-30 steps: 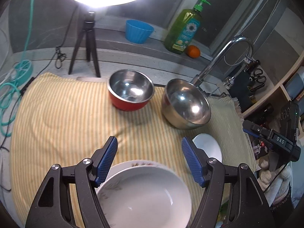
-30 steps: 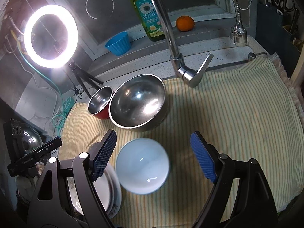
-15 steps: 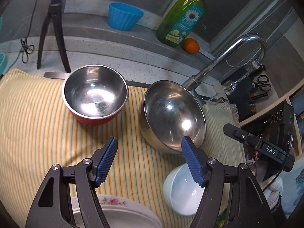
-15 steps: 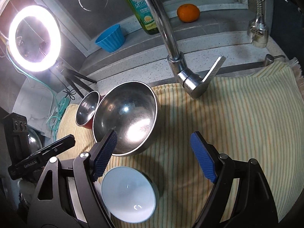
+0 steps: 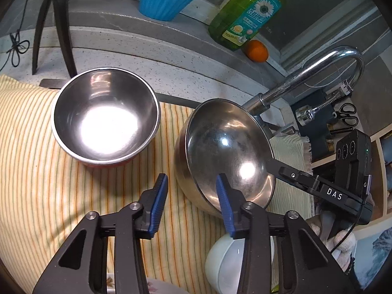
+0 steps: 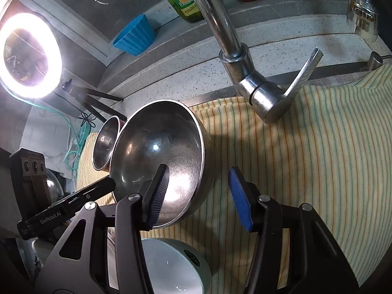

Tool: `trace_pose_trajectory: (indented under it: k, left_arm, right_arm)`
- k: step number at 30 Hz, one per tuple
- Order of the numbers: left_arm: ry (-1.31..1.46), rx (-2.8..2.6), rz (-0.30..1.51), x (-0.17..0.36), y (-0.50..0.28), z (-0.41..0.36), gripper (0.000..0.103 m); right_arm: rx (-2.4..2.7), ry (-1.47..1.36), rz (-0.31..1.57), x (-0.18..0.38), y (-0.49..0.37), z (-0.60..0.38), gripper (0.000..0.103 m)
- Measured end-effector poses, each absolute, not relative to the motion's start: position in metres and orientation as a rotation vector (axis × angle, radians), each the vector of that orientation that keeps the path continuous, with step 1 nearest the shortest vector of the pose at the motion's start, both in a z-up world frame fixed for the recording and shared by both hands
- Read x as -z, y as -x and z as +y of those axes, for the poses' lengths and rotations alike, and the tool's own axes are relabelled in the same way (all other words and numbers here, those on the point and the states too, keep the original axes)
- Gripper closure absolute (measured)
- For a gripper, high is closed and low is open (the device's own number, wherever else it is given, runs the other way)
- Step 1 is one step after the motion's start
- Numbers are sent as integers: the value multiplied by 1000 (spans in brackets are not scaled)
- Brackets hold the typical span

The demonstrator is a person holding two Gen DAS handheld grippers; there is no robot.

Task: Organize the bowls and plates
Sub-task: 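Reach the right gripper to the large steel bowl rim and close, then lift the large steel bowl and carry it beside the plate stack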

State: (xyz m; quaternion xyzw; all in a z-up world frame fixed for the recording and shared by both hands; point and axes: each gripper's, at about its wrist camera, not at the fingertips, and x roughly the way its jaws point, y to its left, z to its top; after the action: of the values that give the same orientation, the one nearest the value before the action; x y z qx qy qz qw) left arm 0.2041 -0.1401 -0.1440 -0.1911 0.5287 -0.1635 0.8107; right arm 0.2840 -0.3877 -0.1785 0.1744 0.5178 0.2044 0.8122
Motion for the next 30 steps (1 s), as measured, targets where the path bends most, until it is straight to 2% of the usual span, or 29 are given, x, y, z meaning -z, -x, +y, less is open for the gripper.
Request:
trace_pose_trajectory:
  k: [5,7,10,21,30]
  left_arm:
    - [389,354,1148,149,-209,-145,79]
    - [389,362,1159,151,-211,-146,80]
    - [382,363,1163,153,-213,-146,82]
    - [348,371,1154,147,-212,-149,82]
    - [334,387,1100,124,-195,-136,82]
  right_arm:
    - [-444,-360,1133,185,-288,-383,66]
    - [-447,-360,1145,187,-289,-382,75]
    - [-441,-346,1147,188,-289,-381,79]
    - [-413,-336,1138,183,-283,-377,81]
    - [-428,-329,1097,157,-262,-367,81]
